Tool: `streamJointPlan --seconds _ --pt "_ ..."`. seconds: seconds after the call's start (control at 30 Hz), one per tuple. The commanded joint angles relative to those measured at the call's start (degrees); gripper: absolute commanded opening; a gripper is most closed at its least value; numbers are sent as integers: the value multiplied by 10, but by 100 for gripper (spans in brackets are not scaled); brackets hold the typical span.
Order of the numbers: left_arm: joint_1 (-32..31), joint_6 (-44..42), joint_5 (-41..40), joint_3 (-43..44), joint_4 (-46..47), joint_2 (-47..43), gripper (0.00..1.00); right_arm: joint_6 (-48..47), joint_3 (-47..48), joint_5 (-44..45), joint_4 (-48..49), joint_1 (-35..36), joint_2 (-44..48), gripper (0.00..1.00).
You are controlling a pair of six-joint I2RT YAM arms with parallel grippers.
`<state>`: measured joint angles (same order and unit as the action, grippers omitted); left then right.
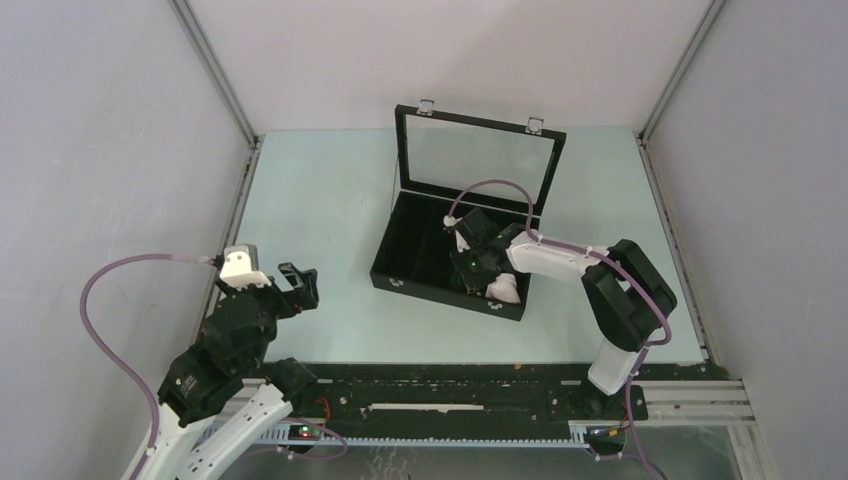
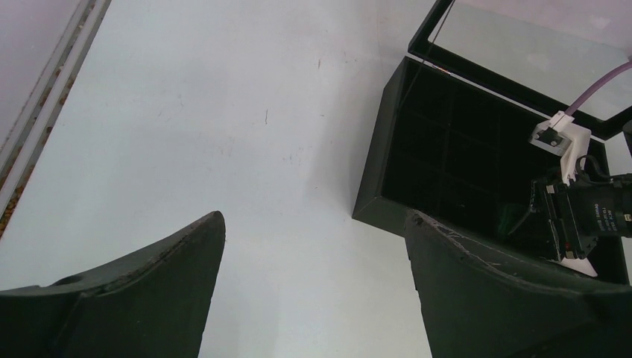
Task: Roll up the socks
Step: Place a pair of socks in the storage box.
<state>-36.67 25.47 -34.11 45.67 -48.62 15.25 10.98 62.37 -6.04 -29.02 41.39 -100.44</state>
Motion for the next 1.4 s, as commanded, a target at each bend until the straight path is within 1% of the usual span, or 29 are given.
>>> streamJointPlan --seconds 0.0,0.07,0.17,0.33,0.5,0.73,0.9,1.13,1.23,1.27,1.3,1.37 --pt "3 2 0 -18 15 -1 94 30 -40 1 -68 12 -23 12" --pt "4 3 1 -18 15 0 94 30 -34 2 -75 13 -22 19" --pt "3 3 -1 -19 15 -3 94 31 -23 2 -80 15 -16 25" --pt "3 2 -1 -19 15 -4 95 33 -5 18 -95 16 0 39" --pt "3 3 0 -20 15 -5 95 35 6 24 -106 13 16 50" --pt "3 3 1 -19 16 -5 95 36 25 37 -125 10 32 63" --pt "3 3 2 -19 16 -4 95 36 40 47 -141 7 50 67" --pt "3 3 1 -19 16 -4 95 42 61 55 -150 5 93 66" --pt "3 3 1 -19 16 -5 95 44 65 60 -145 5 111 60" --pt "3 3 1 -19 16 -6 95 46 65 60 -141 5 114 55" --pt "3 3 1 -20 16 -6 95 46 66 60 -135 5 116 47" --pt "3 3 1 -20 16 -6 95 49 66 60 -124 4 115 23"
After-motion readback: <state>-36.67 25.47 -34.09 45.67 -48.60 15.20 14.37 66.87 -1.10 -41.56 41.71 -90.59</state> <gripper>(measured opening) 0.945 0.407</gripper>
